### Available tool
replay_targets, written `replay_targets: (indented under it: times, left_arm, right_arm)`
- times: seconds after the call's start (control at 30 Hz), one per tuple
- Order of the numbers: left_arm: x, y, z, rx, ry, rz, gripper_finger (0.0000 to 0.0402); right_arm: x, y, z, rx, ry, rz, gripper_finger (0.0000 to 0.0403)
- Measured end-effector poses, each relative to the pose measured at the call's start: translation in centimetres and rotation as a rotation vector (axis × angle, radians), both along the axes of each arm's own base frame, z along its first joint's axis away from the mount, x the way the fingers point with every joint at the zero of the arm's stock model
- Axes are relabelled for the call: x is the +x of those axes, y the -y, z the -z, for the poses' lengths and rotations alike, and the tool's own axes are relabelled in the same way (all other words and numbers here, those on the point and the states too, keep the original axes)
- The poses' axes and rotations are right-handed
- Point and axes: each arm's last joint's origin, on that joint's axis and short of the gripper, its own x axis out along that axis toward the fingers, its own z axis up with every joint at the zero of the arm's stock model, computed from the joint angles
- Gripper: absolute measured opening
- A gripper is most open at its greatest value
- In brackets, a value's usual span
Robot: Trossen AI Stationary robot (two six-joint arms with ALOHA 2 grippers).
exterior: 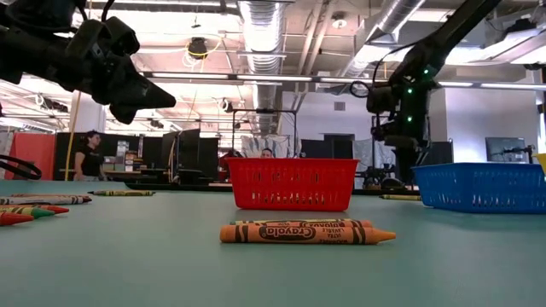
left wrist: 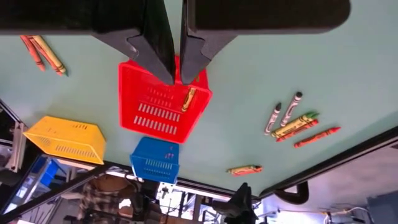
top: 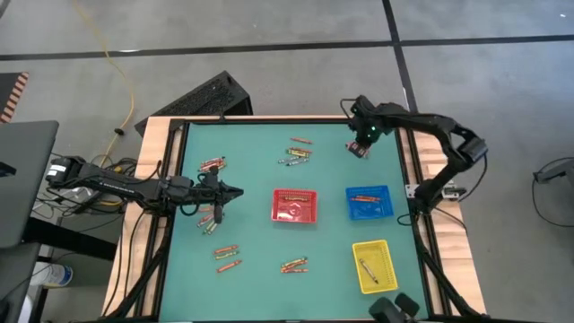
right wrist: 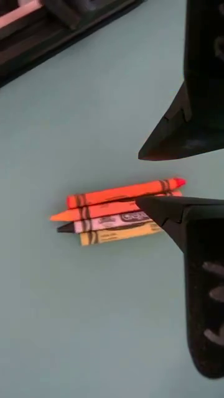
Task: Sort crayons
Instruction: Put the orange crayon into the blue basket
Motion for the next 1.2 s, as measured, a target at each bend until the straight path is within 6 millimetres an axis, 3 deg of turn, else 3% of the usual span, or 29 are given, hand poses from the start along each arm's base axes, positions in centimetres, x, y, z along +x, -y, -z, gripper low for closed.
replay_targets:
  times: [0.67,1.2]
  left_arm:
    - [0.0,-0.2,0.0,0.059,-0.013,-0.042,0.0011]
    - [0.0,-0.2,0.1,0.061,-0.021,-0.040,0.0011]
  right_arm:
    - [1.0,1.2,4.4,0.095,-0.097,-0.029,0.0095]
    - [0.9,1.1,4.7,0.105,-0.101,-0.007,0.0095]
